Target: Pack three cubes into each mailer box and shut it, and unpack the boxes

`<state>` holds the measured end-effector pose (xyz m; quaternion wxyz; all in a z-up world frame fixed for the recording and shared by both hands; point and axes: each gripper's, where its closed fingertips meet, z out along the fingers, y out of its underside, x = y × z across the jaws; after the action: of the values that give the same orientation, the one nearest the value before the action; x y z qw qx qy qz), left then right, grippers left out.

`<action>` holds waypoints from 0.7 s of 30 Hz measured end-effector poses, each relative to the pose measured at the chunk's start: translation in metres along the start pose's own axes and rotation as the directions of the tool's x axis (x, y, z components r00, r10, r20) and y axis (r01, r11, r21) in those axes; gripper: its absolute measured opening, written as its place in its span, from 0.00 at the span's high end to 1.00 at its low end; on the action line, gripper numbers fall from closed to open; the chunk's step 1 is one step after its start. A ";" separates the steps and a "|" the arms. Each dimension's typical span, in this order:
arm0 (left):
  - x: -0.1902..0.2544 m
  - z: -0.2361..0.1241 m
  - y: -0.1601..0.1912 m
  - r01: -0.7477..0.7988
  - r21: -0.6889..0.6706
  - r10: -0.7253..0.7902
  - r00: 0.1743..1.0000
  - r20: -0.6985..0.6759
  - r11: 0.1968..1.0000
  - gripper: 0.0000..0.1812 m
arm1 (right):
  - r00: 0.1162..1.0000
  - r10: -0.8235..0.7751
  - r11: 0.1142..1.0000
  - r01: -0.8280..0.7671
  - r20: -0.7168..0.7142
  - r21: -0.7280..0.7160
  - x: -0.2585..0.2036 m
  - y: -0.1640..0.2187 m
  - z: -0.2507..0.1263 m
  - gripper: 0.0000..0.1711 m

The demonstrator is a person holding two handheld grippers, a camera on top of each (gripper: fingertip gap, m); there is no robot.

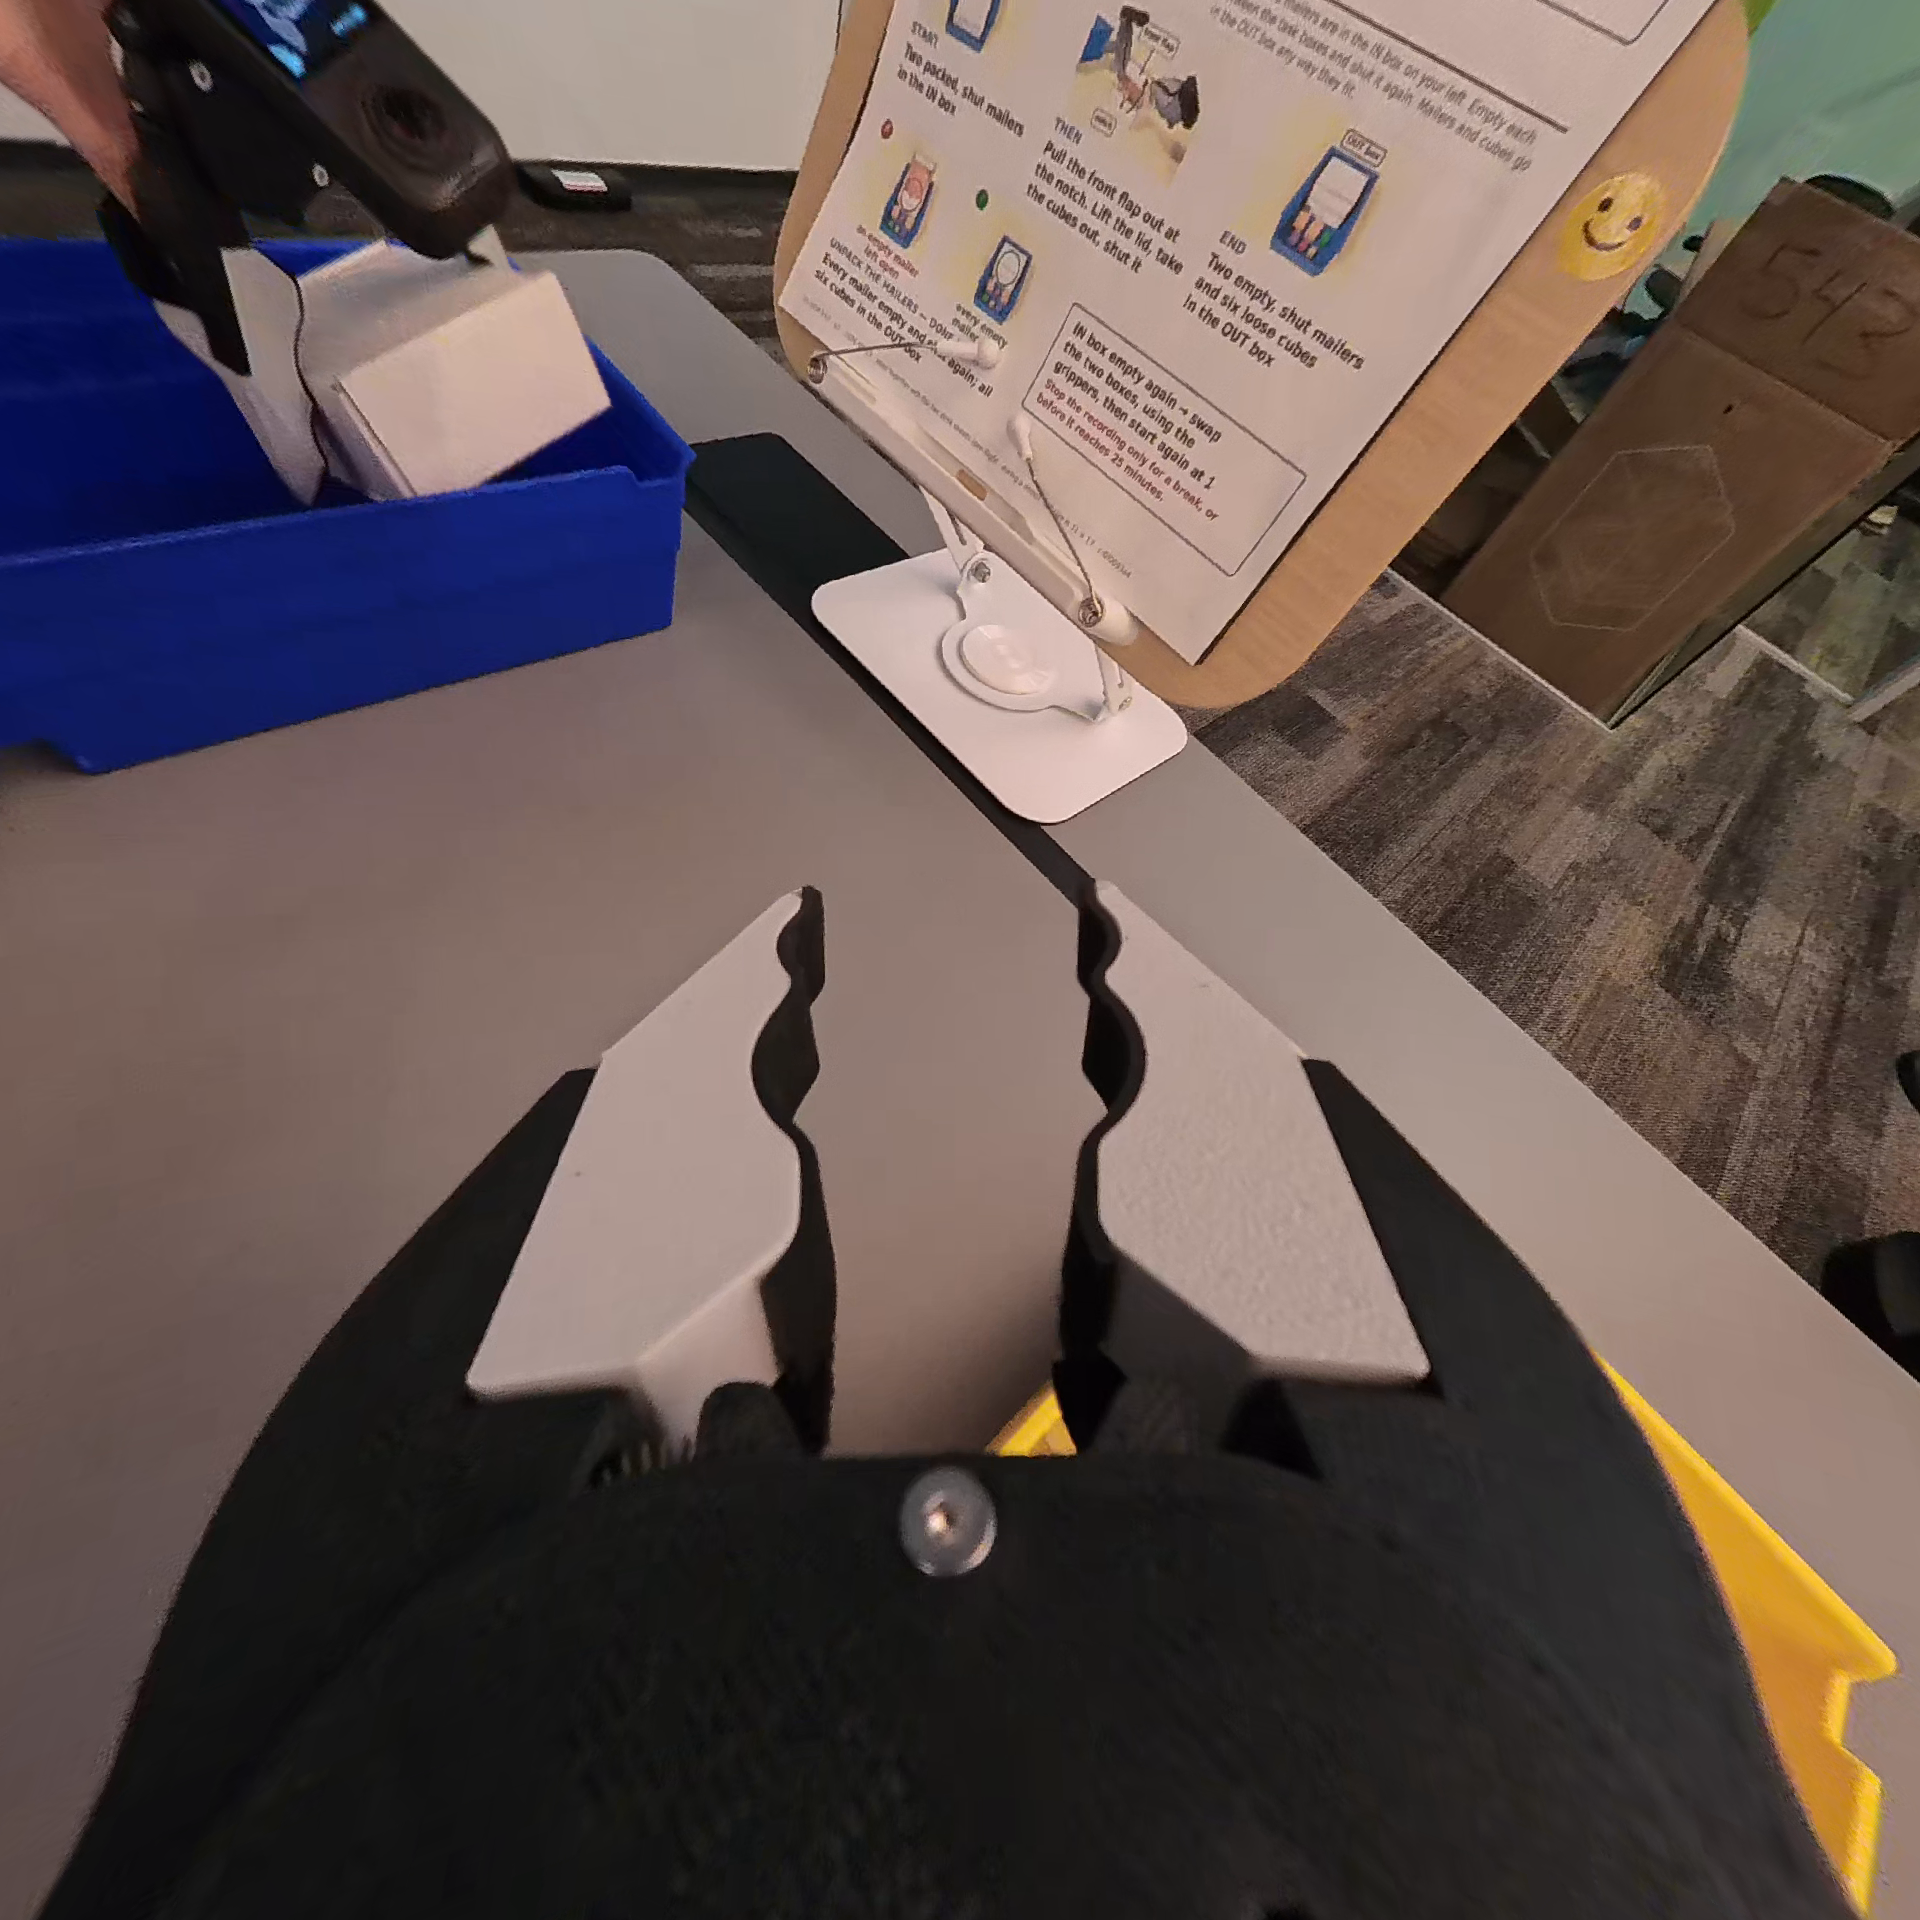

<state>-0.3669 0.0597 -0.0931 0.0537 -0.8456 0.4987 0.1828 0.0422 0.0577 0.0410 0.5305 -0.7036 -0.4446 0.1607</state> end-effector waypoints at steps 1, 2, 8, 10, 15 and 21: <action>-0.003 -0.009 0.002 0.005 -0.004 -0.005 1.000 0.019 1.000 0.21 | 1.000 0.000 1.000 0.000 -0.001 0.006 0.000 -0.001 -0.002 0.72; -0.006 -0.018 0.002 0.007 -0.006 -0.006 0.999 0.040 1.000 0.21 | 1.000 0.001 1.000 -0.001 -0.001 0.012 0.000 -0.003 -0.003 0.72; 0.003 -0.087 -0.025 -0.056 0.025 0.053 0.992 0.116 0.998 0.21 | 1.000 -0.019 0.998 0.020 -0.006 0.054 -0.011 -0.006 -0.014 0.71; 0.021 -0.111 -0.052 -0.114 0.056 0.107 0.988 0.112 0.992 0.21 | 0.998 -0.059 0.993 0.057 0.013 0.106 -0.029 -0.005 -0.020 0.67; 0.104 -0.148 -0.137 -0.307 0.149 0.312 0.950 -0.013 0.940 0.21 | 0.963 -0.267 0.933 0.264 -0.023 0.245 -0.090 0.004 -0.036 0.48; 0.183 -0.131 -0.193 -0.404 0.155 0.431 0.873 -0.230 0.901 0.20 | 0.857 -0.489 0.814 0.515 -0.161 0.270 -0.136 0.039 -0.036 0.38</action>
<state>-0.0873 -0.0310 -0.0553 -0.0095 -0.7305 0.6809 0.0522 0.0099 -0.0737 -0.0135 0.6739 -0.4774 -0.5616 0.0514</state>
